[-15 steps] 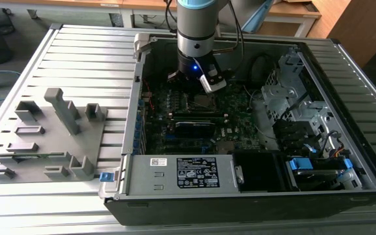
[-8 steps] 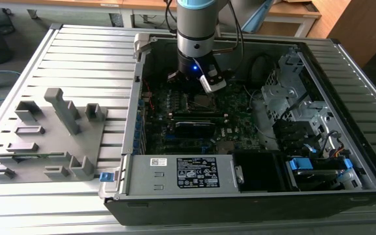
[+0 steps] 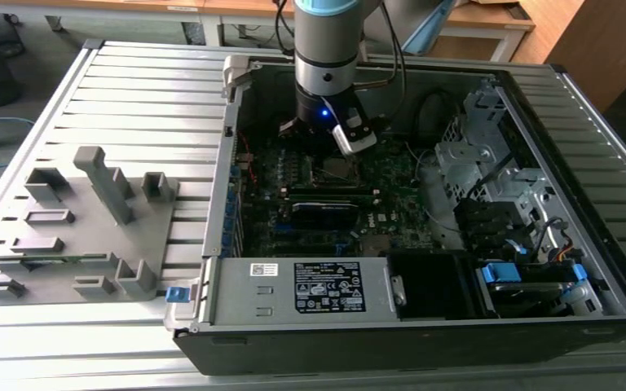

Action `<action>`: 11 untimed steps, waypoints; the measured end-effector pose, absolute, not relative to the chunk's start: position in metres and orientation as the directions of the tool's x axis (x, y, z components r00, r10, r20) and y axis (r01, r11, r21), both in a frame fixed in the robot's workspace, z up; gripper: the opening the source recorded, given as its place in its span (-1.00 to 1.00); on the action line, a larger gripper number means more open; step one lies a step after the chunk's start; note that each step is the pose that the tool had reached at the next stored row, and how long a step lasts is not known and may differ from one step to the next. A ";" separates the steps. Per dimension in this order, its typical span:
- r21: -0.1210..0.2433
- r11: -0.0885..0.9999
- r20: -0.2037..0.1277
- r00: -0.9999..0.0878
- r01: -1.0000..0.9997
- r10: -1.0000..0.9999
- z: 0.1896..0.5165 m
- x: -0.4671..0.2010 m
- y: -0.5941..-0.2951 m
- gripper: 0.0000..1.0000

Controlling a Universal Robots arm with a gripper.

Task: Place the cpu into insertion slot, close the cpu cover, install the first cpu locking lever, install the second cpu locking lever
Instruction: 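Close the cpu cover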

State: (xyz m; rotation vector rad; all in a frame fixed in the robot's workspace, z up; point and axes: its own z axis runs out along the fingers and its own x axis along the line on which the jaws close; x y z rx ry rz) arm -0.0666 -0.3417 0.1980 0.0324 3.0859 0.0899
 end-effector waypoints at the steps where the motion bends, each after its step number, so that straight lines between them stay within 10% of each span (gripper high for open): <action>1: 0.060 0.998 -0.054 -0.998 0.019 0.023 0.199 -0.066 -0.341 -0.80; 11: 0.058 0.998 -0.053 -0.998 0.019 0.022 0.219 -0.067 -0.342 -0.80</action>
